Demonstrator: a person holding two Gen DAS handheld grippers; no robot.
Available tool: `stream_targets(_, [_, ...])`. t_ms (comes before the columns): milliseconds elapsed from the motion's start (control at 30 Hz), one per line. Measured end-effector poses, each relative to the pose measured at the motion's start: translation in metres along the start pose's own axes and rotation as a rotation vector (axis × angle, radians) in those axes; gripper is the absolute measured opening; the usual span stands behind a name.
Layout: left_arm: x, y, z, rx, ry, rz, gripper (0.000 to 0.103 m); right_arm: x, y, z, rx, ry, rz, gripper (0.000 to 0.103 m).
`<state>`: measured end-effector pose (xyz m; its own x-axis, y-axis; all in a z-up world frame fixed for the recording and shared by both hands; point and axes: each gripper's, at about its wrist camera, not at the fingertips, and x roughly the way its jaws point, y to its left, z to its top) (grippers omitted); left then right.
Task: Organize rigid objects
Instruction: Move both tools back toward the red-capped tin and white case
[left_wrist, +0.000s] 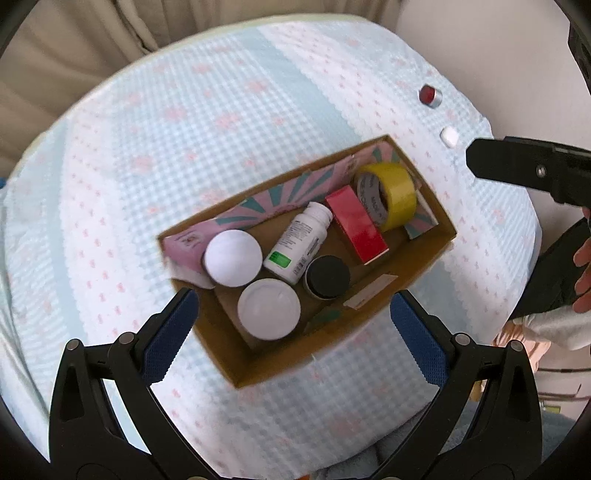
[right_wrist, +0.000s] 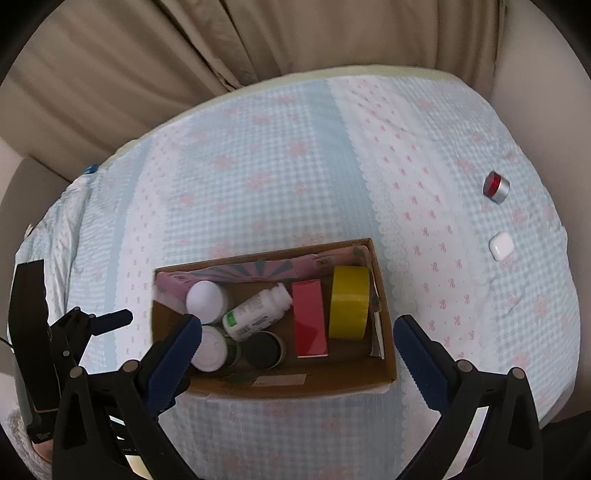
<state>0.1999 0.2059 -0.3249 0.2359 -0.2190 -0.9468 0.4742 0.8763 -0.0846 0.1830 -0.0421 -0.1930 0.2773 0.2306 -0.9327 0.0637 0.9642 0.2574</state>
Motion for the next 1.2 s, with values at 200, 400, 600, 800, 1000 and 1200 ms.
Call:
stream_targets(200, [-0.063, -0.003, -0.016, -0.086, -0.081, 0.046, 0.103, -0.047, 0.015, -0.013, -0.036, -0.045, 0.032, 0.103])
stream_targets(400, [-0.114, -0.013, -0.029, -0.139, -0.163, 0.119, 0.103, -0.099, 0.022, -0.030, -0.074, -0.114, -0.013, 0.103])
stream_targets(600, [-0.142, -0.033, -0.026, -0.158, -0.243, 0.130, 0.103, -0.141, 0.007, -0.045, -0.047, -0.169, -0.053, 0.103])
stream_targets(800, [-0.151, -0.064, -0.006, -0.142, -0.278, 0.110, 0.103, -0.177, -0.027, -0.046, -0.036, -0.228, -0.144, 0.103])
stream_targets(1000, [-0.149, -0.116, 0.023, -0.123, -0.311, 0.147, 0.103, -0.199, -0.089, -0.029, -0.013, -0.262, -0.122, 0.103])
stream_targets(1200, [-0.127, -0.184, 0.060, -0.139, -0.327, 0.170, 0.103, -0.205, -0.166, 0.006, -0.130, -0.274, -0.076, 0.103])
